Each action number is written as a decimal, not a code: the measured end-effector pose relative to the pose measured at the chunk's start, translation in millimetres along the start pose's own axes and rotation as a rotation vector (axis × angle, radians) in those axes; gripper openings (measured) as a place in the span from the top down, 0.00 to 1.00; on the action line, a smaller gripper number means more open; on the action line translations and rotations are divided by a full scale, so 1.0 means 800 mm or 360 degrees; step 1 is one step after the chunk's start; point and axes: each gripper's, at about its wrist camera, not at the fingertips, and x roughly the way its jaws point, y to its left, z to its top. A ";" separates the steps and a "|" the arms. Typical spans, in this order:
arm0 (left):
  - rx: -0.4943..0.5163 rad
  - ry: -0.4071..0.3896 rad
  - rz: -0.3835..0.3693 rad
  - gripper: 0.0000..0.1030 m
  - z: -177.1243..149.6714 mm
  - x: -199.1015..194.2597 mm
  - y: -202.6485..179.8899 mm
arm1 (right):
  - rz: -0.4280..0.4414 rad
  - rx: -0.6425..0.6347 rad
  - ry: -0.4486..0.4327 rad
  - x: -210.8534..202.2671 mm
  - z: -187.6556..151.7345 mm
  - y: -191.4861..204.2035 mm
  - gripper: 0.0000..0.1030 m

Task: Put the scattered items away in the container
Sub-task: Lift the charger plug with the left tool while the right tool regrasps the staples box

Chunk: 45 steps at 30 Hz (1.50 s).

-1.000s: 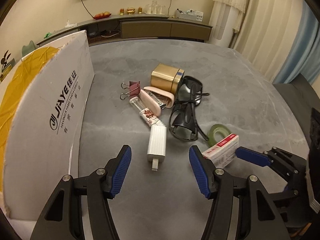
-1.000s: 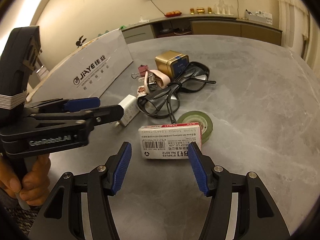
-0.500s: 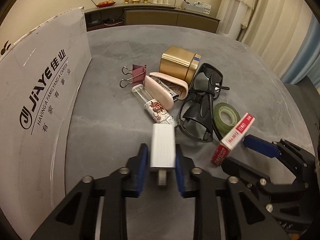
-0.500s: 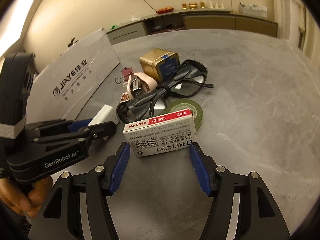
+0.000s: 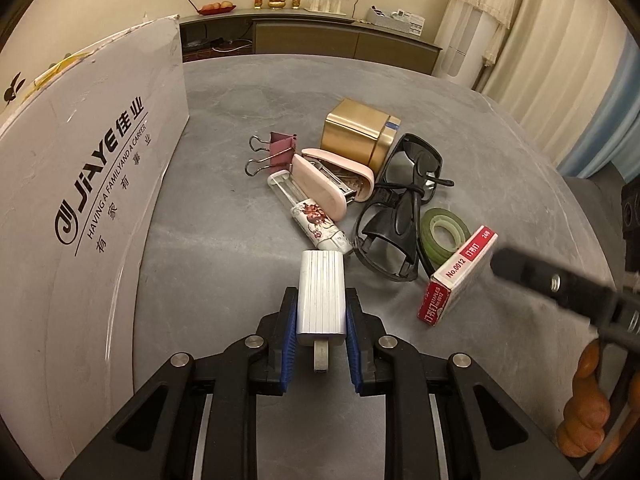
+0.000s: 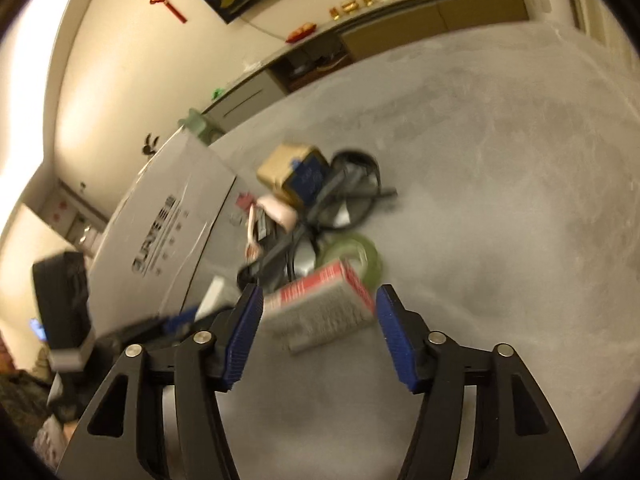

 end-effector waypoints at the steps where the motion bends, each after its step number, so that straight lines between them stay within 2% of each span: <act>1: 0.0001 0.0003 0.0003 0.78 -0.001 0.001 0.000 | -0.0011 -0.0039 0.0020 0.009 0.002 0.009 0.38; 8: 0.0010 0.0001 -0.0025 0.78 -0.006 -0.006 0.001 | -0.0173 -0.0392 0.0114 0.032 -0.018 0.056 0.37; 14: -0.0004 0.0033 -0.0007 0.78 -0.010 -0.005 0.009 | -0.0192 -0.0474 0.0215 0.037 -0.038 0.062 0.37; 21: -0.0017 0.0030 -0.0009 0.78 -0.012 -0.010 0.017 | -0.0216 -0.0469 0.0207 0.014 -0.053 0.046 0.36; 26: -0.0049 0.0012 -0.0027 0.78 -0.011 -0.016 0.022 | -0.0227 -0.0627 0.0189 0.016 -0.064 0.069 0.35; 31: -0.0056 0.0015 -0.0024 0.78 -0.011 -0.016 0.024 | -0.0250 -0.0734 0.0154 0.018 -0.074 0.079 0.29; 35: -0.0072 0.0006 -0.0030 0.78 -0.011 -0.020 0.026 | -0.0218 -0.0723 0.0213 0.018 -0.070 0.076 0.29; 38: -0.0080 -0.0027 -0.0029 0.78 -0.010 -0.026 0.027 | -0.0210 -0.0797 0.0261 0.016 -0.070 0.076 0.29; 42: -0.0052 -0.0082 0.0019 0.78 -0.009 -0.034 0.024 | -0.0360 -0.0991 0.0221 0.008 -0.067 0.076 0.29; 45: -0.0018 -0.0122 0.0050 0.78 -0.008 -0.039 0.019 | -0.0462 -0.0917 0.0163 0.004 -0.058 0.069 0.29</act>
